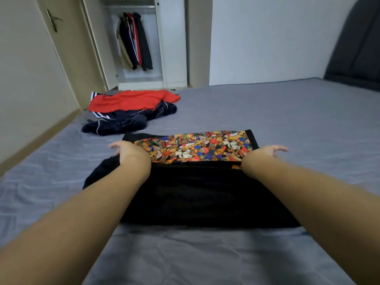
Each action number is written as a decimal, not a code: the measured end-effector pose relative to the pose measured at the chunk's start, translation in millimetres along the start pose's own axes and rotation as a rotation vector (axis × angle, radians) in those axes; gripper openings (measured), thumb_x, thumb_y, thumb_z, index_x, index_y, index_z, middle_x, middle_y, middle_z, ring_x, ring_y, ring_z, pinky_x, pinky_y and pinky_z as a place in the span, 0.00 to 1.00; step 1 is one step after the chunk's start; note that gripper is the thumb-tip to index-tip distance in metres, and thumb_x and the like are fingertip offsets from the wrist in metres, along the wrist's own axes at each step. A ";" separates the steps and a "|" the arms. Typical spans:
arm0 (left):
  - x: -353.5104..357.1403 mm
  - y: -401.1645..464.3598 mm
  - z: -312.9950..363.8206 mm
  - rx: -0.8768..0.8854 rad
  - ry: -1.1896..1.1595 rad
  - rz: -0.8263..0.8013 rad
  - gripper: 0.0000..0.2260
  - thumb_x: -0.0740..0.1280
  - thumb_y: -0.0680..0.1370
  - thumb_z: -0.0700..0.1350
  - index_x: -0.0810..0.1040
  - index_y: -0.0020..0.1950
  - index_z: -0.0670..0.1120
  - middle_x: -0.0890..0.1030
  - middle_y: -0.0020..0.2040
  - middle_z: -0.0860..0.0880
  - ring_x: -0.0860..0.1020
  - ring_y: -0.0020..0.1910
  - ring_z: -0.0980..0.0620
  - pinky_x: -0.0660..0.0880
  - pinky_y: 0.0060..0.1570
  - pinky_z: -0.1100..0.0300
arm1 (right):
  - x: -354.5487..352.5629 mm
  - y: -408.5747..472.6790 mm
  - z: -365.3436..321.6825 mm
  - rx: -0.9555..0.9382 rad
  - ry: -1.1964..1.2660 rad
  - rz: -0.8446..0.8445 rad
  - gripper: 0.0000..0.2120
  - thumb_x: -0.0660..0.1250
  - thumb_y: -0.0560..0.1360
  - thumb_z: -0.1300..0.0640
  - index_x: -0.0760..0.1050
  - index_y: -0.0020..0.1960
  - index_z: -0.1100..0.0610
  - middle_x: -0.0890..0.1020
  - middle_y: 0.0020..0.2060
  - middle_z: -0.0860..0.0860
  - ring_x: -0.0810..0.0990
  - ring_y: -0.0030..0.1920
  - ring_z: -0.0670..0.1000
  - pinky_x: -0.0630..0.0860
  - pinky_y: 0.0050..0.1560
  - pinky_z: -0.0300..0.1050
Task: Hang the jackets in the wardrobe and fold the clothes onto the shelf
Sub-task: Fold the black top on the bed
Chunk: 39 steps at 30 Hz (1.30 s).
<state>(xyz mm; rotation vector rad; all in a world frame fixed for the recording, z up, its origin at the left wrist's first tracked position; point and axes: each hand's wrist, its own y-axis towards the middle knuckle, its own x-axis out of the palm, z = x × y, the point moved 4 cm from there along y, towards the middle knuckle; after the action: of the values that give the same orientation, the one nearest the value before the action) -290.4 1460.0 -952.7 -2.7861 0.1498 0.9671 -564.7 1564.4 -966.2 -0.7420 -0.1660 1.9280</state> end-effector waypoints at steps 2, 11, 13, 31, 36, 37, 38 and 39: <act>-4.1 23.4 -10.8 -0.056 -0.169 0.148 0.16 0.61 0.78 0.43 0.75 0.66 0.50 0.78 0.64 0.47 0.75 0.61 0.40 0.70 0.60 0.39 | -17.6 4.9 8.9 0.063 -0.163 -0.030 0.15 0.61 0.78 0.43 0.79 0.57 0.50 0.83 0.44 0.53 0.81 0.53 0.56 0.70 0.61 0.67; -26.6 134.7 -44.2 -0.271 -0.314 0.295 0.14 0.60 0.77 0.48 0.78 0.60 0.53 0.81 0.59 0.49 0.73 0.62 0.42 0.58 0.69 0.38 | -140.7 66.8 37.3 0.221 -0.321 0.420 0.10 0.61 0.74 0.52 0.75 0.48 0.58 0.77 0.46 0.58 0.77 0.43 0.60 0.72 0.52 0.70; -23.3 162.6 -40.0 -0.290 -0.356 0.285 0.15 0.59 0.77 0.47 0.78 0.61 0.53 0.79 0.62 0.47 0.70 0.65 0.41 0.51 0.71 0.34 | -149.4 90.7 26.5 0.164 -0.215 0.533 0.14 0.61 0.75 0.54 0.75 0.58 0.56 0.77 0.54 0.59 0.76 0.48 0.62 0.71 0.53 0.70; 40.0 262.0 51.6 -0.386 -0.906 0.408 0.14 0.55 0.81 0.45 0.75 0.61 0.44 0.66 0.61 0.41 0.61 0.65 0.38 0.45 0.70 0.31 | -135.7 206.2 -17.8 -0.004 0.305 0.685 0.16 0.55 0.78 0.55 0.74 0.63 0.53 0.77 0.61 0.53 0.72 0.63 0.58 0.64 0.63 0.56; 56.0 273.1 32.6 -0.517 -1.038 0.346 0.14 0.55 0.80 0.44 0.76 0.59 0.41 0.64 0.63 0.39 0.60 0.66 0.38 0.45 0.69 0.28 | -81.8 241.8 2.8 0.106 1.377 0.497 0.14 0.59 0.75 0.61 0.76 0.58 0.63 0.78 0.59 0.63 0.75 0.60 0.63 0.70 0.63 0.54; 56.3 272.4 33.9 -0.507 -1.006 0.329 0.14 0.55 0.80 0.44 0.76 0.59 0.41 0.64 0.63 0.40 0.60 0.66 0.38 0.44 0.69 0.28 | -75.4 244.1 0.8 0.126 1.487 0.460 0.15 0.59 0.75 0.61 0.76 0.58 0.64 0.77 0.60 0.64 0.74 0.61 0.64 0.70 0.65 0.57; 54.5 270.3 37.6 -0.486 -0.952 0.329 0.14 0.54 0.80 0.44 0.75 0.60 0.41 0.65 0.62 0.40 0.60 0.66 0.38 0.43 0.69 0.27 | -71.5 243.4 -3.9 0.153 1.532 0.451 0.15 0.59 0.74 0.60 0.75 0.59 0.64 0.76 0.61 0.64 0.73 0.62 0.64 0.68 0.66 0.57; 51.1 266.4 42.0 -0.462 -0.901 0.337 0.13 0.54 0.80 0.42 0.74 0.60 0.42 0.66 0.62 0.40 0.61 0.66 0.38 0.43 0.69 0.27 | -69.1 241.0 -9.5 0.197 1.539 0.484 0.16 0.60 0.74 0.60 0.74 0.60 0.63 0.74 0.62 0.63 0.70 0.64 0.64 0.65 0.66 0.58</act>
<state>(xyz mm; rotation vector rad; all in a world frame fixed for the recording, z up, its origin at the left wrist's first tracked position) -317.4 1206.8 -1055.2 -2.3836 0.2882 2.4851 -725.6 1389.6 -1046.8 -1.9917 1.1972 1.2375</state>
